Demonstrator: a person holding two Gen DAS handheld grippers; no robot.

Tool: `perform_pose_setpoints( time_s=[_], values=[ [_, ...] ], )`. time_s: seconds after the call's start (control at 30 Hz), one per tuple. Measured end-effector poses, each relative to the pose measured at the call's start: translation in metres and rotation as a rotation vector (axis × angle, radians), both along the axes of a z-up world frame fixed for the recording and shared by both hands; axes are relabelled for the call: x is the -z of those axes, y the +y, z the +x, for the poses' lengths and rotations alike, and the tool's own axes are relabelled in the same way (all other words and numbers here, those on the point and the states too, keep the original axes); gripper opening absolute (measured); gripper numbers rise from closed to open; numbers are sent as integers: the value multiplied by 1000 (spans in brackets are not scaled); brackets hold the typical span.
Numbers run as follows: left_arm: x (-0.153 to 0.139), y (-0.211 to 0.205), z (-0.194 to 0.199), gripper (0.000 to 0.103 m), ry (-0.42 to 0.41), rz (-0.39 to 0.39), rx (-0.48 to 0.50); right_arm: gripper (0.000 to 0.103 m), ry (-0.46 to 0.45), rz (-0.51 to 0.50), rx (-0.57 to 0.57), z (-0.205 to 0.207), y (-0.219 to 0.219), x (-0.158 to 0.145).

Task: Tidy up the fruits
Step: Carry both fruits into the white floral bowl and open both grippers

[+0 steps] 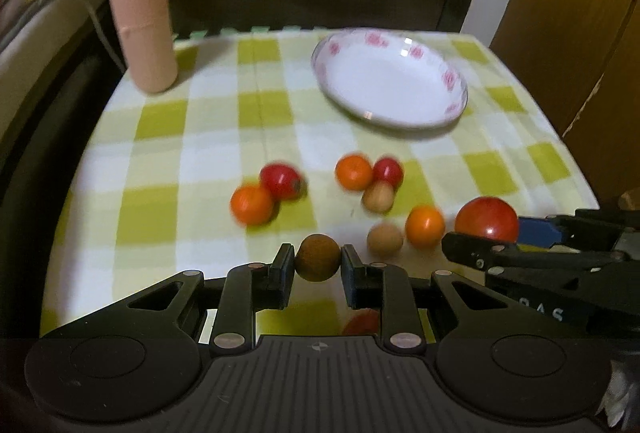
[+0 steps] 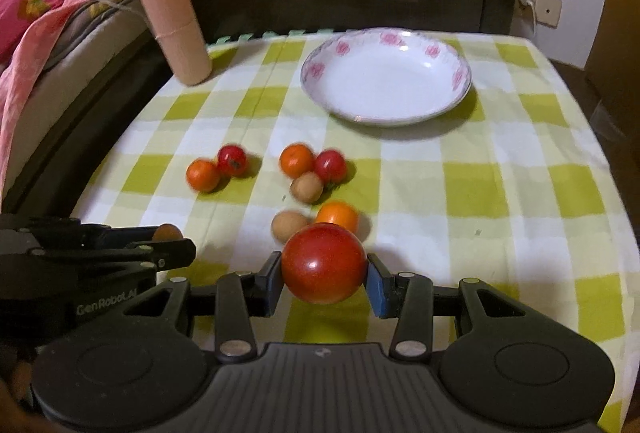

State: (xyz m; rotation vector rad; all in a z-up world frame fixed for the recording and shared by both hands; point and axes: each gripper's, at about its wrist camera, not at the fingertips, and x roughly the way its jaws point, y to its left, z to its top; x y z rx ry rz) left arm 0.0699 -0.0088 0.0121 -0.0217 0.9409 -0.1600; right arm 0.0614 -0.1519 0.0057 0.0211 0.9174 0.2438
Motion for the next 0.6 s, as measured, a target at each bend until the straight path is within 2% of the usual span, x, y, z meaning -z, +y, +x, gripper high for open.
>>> perform_pose_setpoints(
  time_s=[0.33, 0.6],
  values=[
    [-16, -20, 53, 32, -48, -20, 37, 41, -44, -13, 38, 46, -19, -12],
    [-17, -33, 94, 32, -51, -32, 54, 41, -74, -27, 53, 83, -25, -15]
  ],
)
